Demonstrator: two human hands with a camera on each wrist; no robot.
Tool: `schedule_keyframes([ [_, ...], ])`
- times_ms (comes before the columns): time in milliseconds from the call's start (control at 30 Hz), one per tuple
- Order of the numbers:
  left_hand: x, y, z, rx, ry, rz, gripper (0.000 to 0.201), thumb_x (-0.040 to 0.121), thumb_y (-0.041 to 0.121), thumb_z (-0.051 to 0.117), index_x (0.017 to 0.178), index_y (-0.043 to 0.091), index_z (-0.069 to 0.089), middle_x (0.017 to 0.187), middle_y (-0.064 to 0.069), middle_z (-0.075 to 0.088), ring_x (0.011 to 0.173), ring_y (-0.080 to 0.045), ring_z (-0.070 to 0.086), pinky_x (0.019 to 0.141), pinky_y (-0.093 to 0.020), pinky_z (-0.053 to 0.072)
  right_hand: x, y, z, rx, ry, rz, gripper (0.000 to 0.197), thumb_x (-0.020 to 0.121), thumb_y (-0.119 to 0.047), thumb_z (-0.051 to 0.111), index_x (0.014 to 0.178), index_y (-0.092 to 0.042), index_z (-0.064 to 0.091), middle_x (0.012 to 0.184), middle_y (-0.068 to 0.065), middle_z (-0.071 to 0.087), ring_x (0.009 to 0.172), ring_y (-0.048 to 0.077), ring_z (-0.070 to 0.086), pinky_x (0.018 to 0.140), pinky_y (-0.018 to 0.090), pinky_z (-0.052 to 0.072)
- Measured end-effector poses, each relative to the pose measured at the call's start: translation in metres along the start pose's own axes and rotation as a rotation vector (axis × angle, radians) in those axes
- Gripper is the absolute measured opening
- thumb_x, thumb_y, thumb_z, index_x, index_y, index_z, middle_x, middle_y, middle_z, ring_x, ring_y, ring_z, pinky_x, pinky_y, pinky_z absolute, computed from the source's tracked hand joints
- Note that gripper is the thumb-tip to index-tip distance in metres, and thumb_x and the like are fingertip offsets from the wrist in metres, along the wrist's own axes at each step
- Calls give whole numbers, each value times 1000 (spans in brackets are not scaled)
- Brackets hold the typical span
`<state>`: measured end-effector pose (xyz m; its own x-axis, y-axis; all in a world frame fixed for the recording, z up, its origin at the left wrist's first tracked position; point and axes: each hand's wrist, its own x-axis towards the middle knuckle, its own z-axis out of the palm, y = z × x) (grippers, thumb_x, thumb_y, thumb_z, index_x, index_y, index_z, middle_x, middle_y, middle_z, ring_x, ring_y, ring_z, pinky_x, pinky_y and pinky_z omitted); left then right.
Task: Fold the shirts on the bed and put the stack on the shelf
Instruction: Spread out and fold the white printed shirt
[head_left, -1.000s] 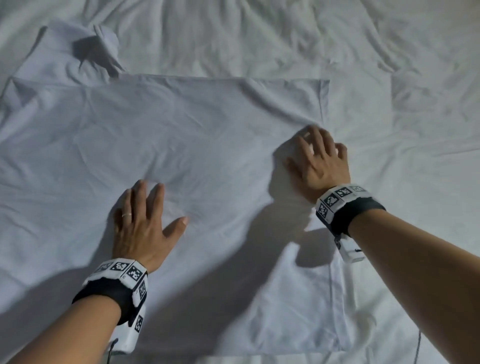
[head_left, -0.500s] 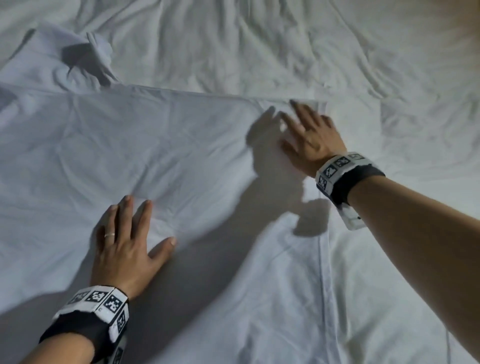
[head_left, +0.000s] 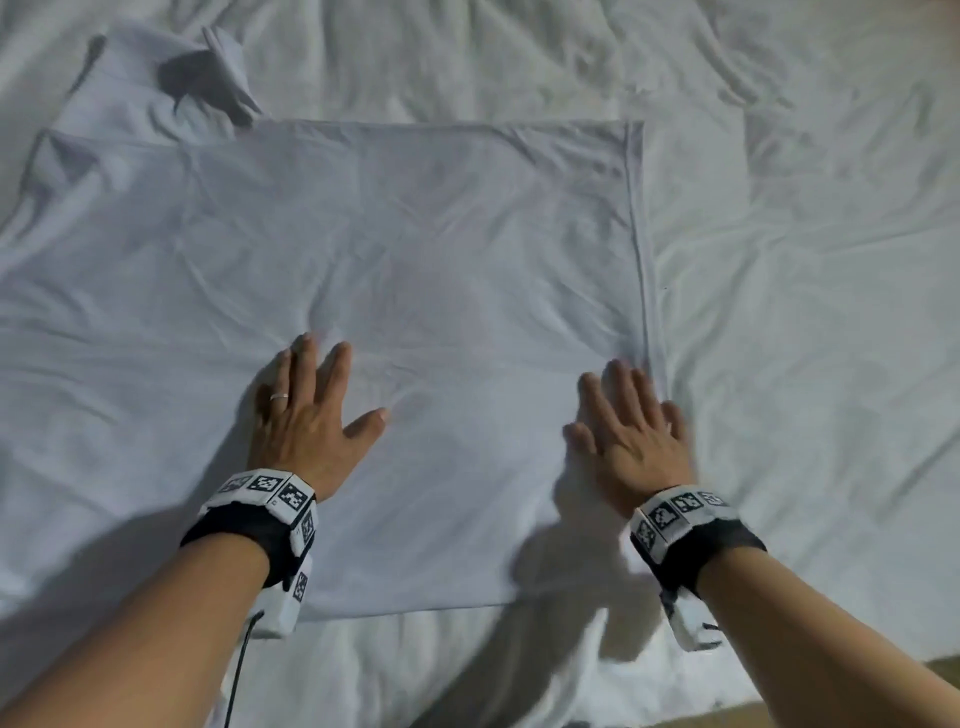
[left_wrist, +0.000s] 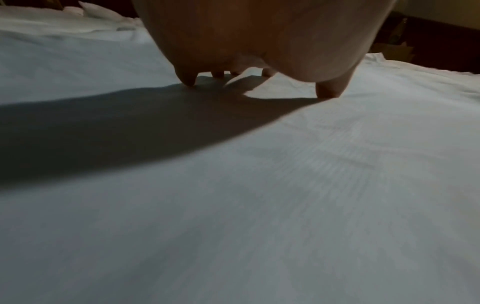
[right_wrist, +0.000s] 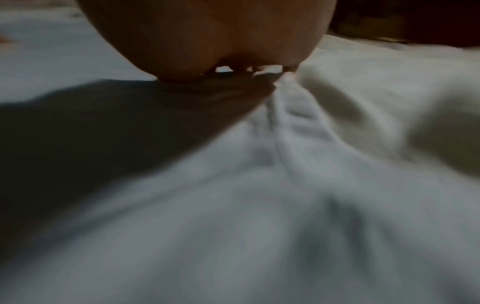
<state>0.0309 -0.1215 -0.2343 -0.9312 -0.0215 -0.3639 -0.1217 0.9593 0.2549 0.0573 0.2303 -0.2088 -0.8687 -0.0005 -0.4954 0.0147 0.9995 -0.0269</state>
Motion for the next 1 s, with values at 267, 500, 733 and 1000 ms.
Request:
schedule_keyframes([
  [267, -77, -43, 9, 95, -110, 161, 89, 81, 75, 21, 159, 32, 12, 168, -4, -3, 153, -31, 1, 123, -53, 12, -94, -36, 30, -61, -40, -319, 67, 96, -66, 18, 155, -39, 1, 164, 0, -10, 153, 25, 7, 116, 47, 24],
  [500, -156, -119, 4, 166, -187, 197, 87, 84, 75, 26, 159, 30, 19, 167, -7, 10, 151, -36, 11, 121, -55, 19, -152, -40, 43, -6, -13, 62, 61, 94, -49, 41, 149, -28, 25, 162, 9, 17, 148, 31, 20, 112, 52, 28],
  [733, -186, -135, -15, 154, -102, 290, 65, 76, 57, 45, 123, 15, 59, 123, -12, 55, 111, -40, 55, 88, -55, 52, -152, -56, 40, -330, 50, 25, 49, 74, -42, 52, 116, -19, 62, 127, 8, 60, 126, 31, 46, 104, 51, 22],
  [1000, -183, -120, -22, 301, -151, 288, 55, 65, 54, 41, 93, 14, 65, 89, -8, 56, 80, -35, 59, 67, -45, 46, -152, -28, 11, -405, -53, 373, 45, 86, -47, 41, 110, -19, 68, 115, 5, 61, 110, 28, 52, 94, 49, 32],
])
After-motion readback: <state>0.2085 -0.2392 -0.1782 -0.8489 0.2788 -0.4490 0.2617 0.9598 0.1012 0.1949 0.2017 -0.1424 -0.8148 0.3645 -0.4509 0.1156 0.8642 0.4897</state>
